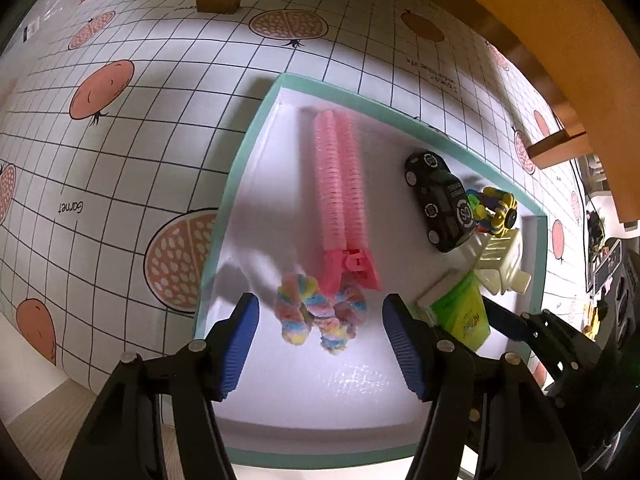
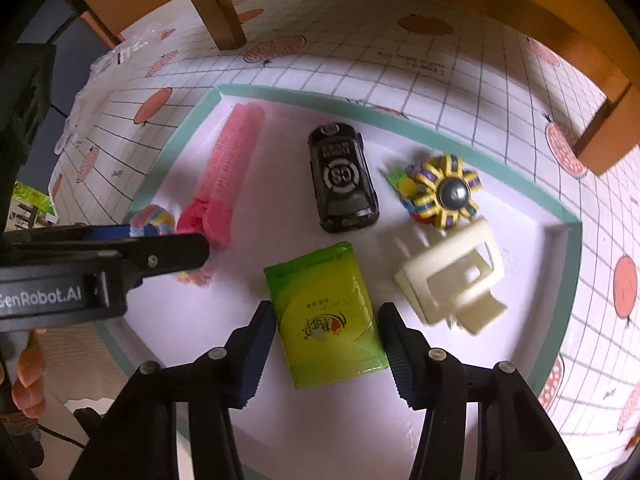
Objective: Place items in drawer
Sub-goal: 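Grasp the green tissue pack with the right tool while the left tool grasps the pastel pipe-cleaner toy, then carry the tissue pack and pipe-cleaner toy into the open drawer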
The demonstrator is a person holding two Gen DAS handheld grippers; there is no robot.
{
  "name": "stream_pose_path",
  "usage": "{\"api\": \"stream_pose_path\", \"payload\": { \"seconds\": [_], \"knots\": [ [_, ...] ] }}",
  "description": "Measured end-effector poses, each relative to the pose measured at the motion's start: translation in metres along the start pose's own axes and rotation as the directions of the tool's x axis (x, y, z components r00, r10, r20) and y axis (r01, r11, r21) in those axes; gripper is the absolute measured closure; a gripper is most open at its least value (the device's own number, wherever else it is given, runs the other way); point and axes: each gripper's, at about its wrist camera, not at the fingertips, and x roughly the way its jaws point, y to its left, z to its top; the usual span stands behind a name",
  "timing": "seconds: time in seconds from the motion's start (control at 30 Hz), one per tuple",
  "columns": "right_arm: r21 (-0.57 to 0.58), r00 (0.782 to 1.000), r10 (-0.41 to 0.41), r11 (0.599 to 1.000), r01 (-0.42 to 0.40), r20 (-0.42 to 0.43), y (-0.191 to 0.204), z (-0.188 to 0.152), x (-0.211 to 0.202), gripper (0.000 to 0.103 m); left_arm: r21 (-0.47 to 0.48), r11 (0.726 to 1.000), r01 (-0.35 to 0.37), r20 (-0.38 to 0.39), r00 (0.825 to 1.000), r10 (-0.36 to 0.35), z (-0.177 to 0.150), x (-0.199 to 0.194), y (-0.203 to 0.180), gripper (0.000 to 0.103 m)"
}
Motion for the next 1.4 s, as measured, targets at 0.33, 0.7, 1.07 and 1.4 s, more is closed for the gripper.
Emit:
{"api": "stream_pose_path", "payload": {
  "seconds": [0.33,0.7,1.07,1.4],
  "knots": [
    [0.049,0.997,-0.003,0.999,0.006,-0.074,-0.007,-0.02,-0.004,0.047,0.033,0.999,-0.038,-0.007,0.999,0.038,0.001,0.01,-0.01,0.055],
    [0.025,0.997,-0.034,0.999,0.036,-0.064,0.005,-0.015,0.001,0.047,0.063,0.997,-0.041,-0.008,0.999,0.042,0.001,0.015,-0.019,0.07],
    [0.021,0.998,-0.047,0.999,0.048,-0.05,0.012,-0.012,-0.002,0.049,0.073,0.997,-0.017,-0.004,1.0,0.017,-0.004,0.006,-0.017,0.087],
    [0.06,1.0,-0.009,0.998,0.01,-0.022,-0.002,-0.008,-0.018,0.05,0.091,0.996,0.024,0.072,0.997,-0.03,-0.006,-0.022,-0.022,0.087]
  ]
}}
